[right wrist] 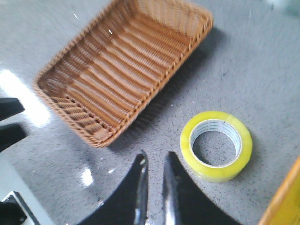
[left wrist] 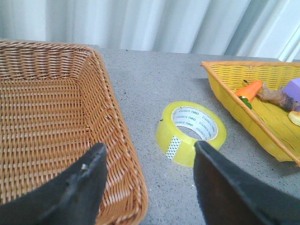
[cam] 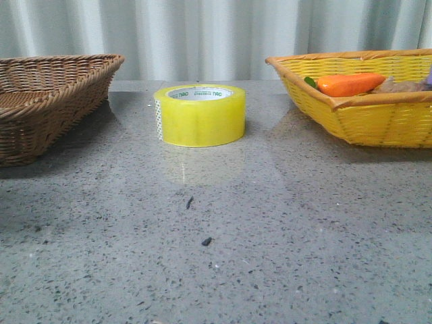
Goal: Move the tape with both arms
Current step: 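Lower the left gripper onto the tape roll and grasp its rim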
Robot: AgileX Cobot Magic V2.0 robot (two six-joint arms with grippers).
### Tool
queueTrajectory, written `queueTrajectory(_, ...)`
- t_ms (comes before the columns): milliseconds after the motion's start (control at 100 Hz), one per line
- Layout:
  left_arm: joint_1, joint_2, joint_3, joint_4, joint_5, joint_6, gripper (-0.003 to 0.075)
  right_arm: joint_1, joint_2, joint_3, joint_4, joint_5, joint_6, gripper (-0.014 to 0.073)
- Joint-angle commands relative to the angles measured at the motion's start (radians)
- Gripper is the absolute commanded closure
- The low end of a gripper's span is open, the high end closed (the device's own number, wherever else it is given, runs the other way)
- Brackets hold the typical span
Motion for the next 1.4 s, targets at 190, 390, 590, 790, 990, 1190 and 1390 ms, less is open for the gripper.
queueTrajectory(190, -0.104, 0.231, -0.219, -0.016, -0.087, 0.131, 0.0357, 0.000, -0.399, 0.303, -0.083, -0.171, -0.076, 0.0636)
queueTrajectory(390, -0.137, 0.437, -0.374, -0.016, -0.052, 0.131, 0.0357, 0.000, -0.683, 0.677, -0.141, -0.418, -0.076, 0.0636)
queueTrajectory(590, -0.137, 0.641, -0.597, -0.016, 0.178, 0.131, 0.0357, 0.000, -0.892, 0.918, -0.141, -0.505, -0.076, 0.0636)
queueTrajectory(790, -0.137, 0.842, -0.830, -0.012, 0.378, 0.131, 0.0357, 0.000, -0.965, 0.980, -0.141, -0.509, -0.076, 0.0636)
queueTrajectory(990, -0.137, 1.004, -0.968, -0.012, 0.429, 0.131, 0.0357, 0.000, -0.965, 0.980, -0.141, -0.524, -0.076, 0.0636)
queueTrajectory(1190, -0.137, 1.100, -0.981, 0.007, 0.427, 0.131, 0.0357, 0.000, -0.965, 0.980, -0.141, -0.522, -0.076, 0.0636)
queueTrajectory(1390, -0.137, 1.151, -0.983, 0.011, 0.421, 0.131, 0.0357, 0.000, -0.965, 0.980, -0.141, -0.526, -0.076, 0.0636)
